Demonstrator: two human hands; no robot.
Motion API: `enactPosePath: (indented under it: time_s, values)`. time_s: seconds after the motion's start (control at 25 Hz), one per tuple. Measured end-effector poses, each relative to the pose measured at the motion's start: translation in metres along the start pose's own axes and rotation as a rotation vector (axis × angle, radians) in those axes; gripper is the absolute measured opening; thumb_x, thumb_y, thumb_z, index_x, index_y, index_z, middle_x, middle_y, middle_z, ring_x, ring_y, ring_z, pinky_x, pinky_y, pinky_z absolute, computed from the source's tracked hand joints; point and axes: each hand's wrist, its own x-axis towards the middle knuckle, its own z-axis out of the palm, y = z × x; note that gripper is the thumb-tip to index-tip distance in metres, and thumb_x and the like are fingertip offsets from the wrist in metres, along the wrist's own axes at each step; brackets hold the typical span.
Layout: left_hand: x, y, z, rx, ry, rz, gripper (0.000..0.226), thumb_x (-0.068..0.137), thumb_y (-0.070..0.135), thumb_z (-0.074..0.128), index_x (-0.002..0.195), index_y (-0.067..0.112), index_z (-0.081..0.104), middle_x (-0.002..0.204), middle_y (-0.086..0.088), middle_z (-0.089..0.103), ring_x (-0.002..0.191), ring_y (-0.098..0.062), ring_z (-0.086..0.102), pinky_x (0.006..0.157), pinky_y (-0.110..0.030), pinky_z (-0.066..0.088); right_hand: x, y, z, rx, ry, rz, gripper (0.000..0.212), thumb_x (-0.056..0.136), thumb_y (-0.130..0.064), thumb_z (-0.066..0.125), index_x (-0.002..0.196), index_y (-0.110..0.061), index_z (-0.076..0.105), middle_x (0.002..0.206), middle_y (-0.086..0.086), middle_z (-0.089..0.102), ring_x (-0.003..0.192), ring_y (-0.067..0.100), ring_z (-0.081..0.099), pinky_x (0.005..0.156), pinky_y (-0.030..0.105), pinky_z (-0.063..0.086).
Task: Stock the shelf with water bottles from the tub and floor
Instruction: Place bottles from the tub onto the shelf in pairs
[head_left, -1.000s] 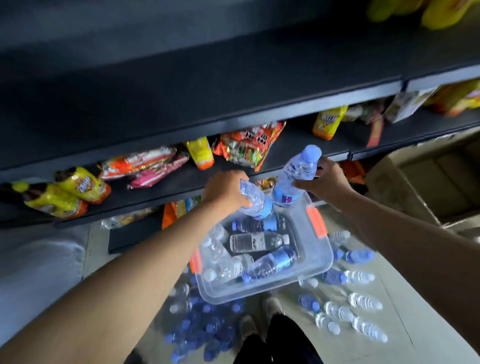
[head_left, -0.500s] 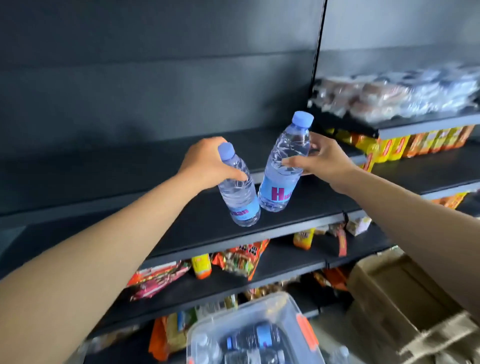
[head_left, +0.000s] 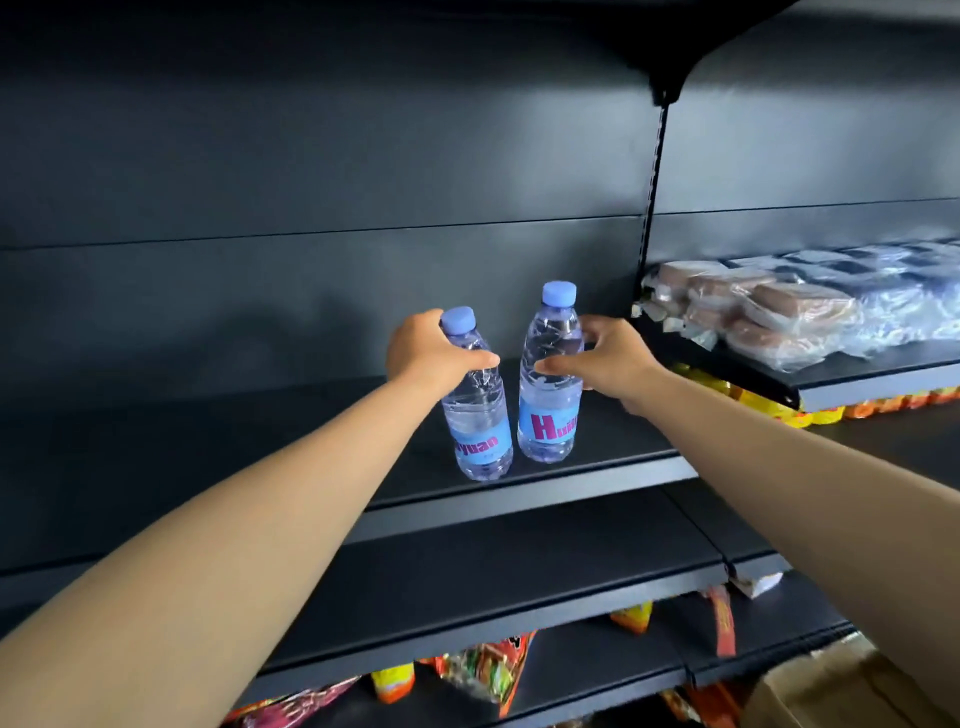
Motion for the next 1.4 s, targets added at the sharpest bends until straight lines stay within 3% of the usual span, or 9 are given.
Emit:
enactPosePath:
  time_s: [0.16, 0.36, 0.48, 0.72, 0.88, 1.0, 1.2, 1.32, 1.4]
  values:
    - [0.041, -0.017, 0.040, -0.060, 0.096, -0.007, 0.043, 0.061, 0.032, 0.084, 0.098, 0.019, 0.065, 0.097, 0.004, 0.069, 0.088, -0.019, 0.065, 0.074, -0.027, 0.049, 0.047, 0.044, 0.009, 0.013, 0.012, 0.032, 0.033, 0.066, -0.015, 0.081, 0.096, -0.017, 0.068, 0.090, -0.001, 0.071, 0.083, 0.016, 0.067, 0.071, 0.025, 0.051]
    - [0.084, -0.040, 0.083, -0.133, 0.167, 0.021, 0.046, 0.071, 0.031, 0.077, 0.110, 0.019, 0.056, 0.106, 0.002, 0.064, 0.098, -0.021, 0.061, 0.083, -0.029, 0.048, 0.091, 0.086, 0.022, 0.092, 0.054, -0.036, 0.043, 0.069, -0.017, 0.078, 0.106, -0.025, 0.058, 0.094, -0.008, 0.068, 0.086, 0.015, 0.068, 0.080, 0.035, 0.056]
    - [0.095, -0.052, 0.099, -0.240, 0.087, 0.022, 0.065, 0.072, 0.024, 0.076, 0.129, 0.029, 0.045, 0.119, 0.005, 0.061, 0.103, -0.015, 0.061, 0.092, -0.032, 0.049, 0.105, 0.105, 0.031, 0.194, 0.033, -0.065, 0.057, 0.069, -0.016, 0.080, 0.115, -0.034, 0.050, 0.099, -0.010, 0.064, 0.089, 0.013, 0.068, 0.083, 0.035, 0.056]
    - [0.090, -0.061, 0.104, -0.416, -0.004, 0.063, 0.070, 0.077, 0.005, 0.069, 0.128, 0.042, 0.039, 0.117, 0.015, 0.060, 0.100, 0.000, 0.062, 0.086, -0.022, 0.049, 0.113, 0.143, 0.043, 0.190, -0.079, -0.132, 0.074, 0.070, -0.005, 0.079, 0.121, -0.040, 0.038, 0.110, -0.020, 0.061, 0.097, -0.002, 0.063, 0.081, 0.016, 0.052]
    - [0.079, -0.096, 0.103, -0.475, -0.145, 0.002, 0.085, 0.076, -0.013, 0.061, 0.136, 0.040, 0.029, 0.120, 0.016, 0.057, 0.106, -0.002, 0.059, 0.083, -0.018, 0.049, 0.130, 0.160, 0.046, 0.245, -0.111, -0.130, 0.071, 0.070, 0.002, 0.076, 0.123, -0.032, 0.043, 0.111, -0.010, 0.065, 0.099, 0.007, 0.066, 0.084, 0.022, 0.054]
    - [0.082, -0.116, 0.114, -0.420, -0.267, -0.110, 0.078, 0.079, -0.009, 0.062, 0.132, 0.036, 0.027, 0.117, 0.009, 0.056, 0.104, -0.009, 0.057, 0.076, -0.017, 0.047, 0.151, 0.166, 0.047, 0.259, -0.095, -0.124, 0.069, 0.071, 0.003, 0.074, 0.123, -0.033, 0.044, 0.110, -0.009, 0.066, 0.100, 0.008, 0.066, 0.088, 0.028, 0.054]
    - [0.136, -0.117, 0.164, -0.320, -0.098, -0.138, 0.070, 0.074, 0.004, 0.072, 0.128, 0.025, 0.033, 0.118, 0.000, 0.056, 0.102, -0.015, 0.058, 0.076, -0.025, 0.053, 0.186, 0.180, 0.051, 0.258, -0.097, -0.136, 0.069, 0.076, -0.002, 0.073, 0.132, -0.026, 0.041, 0.117, -0.008, 0.063, 0.105, 0.006, 0.063, 0.093, 0.030, 0.051]
    - [0.161, -0.121, 0.202, -0.326, -0.003, -0.135, 0.072, 0.070, 0.004, 0.076, 0.129, 0.022, 0.039, 0.117, 0.002, 0.056, 0.104, -0.014, 0.058, 0.066, -0.012, 0.045, 0.209, 0.191, 0.055, 0.274, -0.101, -0.159, 0.067, 0.081, -0.003, 0.070, 0.135, -0.024, 0.039, 0.121, -0.009, 0.061, 0.110, 0.005, 0.061, 0.094, 0.027, 0.050]
    - [0.175, -0.125, 0.220, -0.324, 0.028, -0.096, 0.072, 0.070, 0.004, 0.076, 0.129, 0.023, 0.040, 0.120, 0.003, 0.056, 0.107, -0.013, 0.056, 0.068, -0.009, 0.042, 0.223, 0.197, 0.055, 0.297, -0.098, -0.160, 0.066, 0.083, -0.002, 0.068, 0.137, -0.024, 0.038, 0.121, -0.011, 0.060, 0.111, 0.003, 0.059, 0.095, 0.027, 0.050]
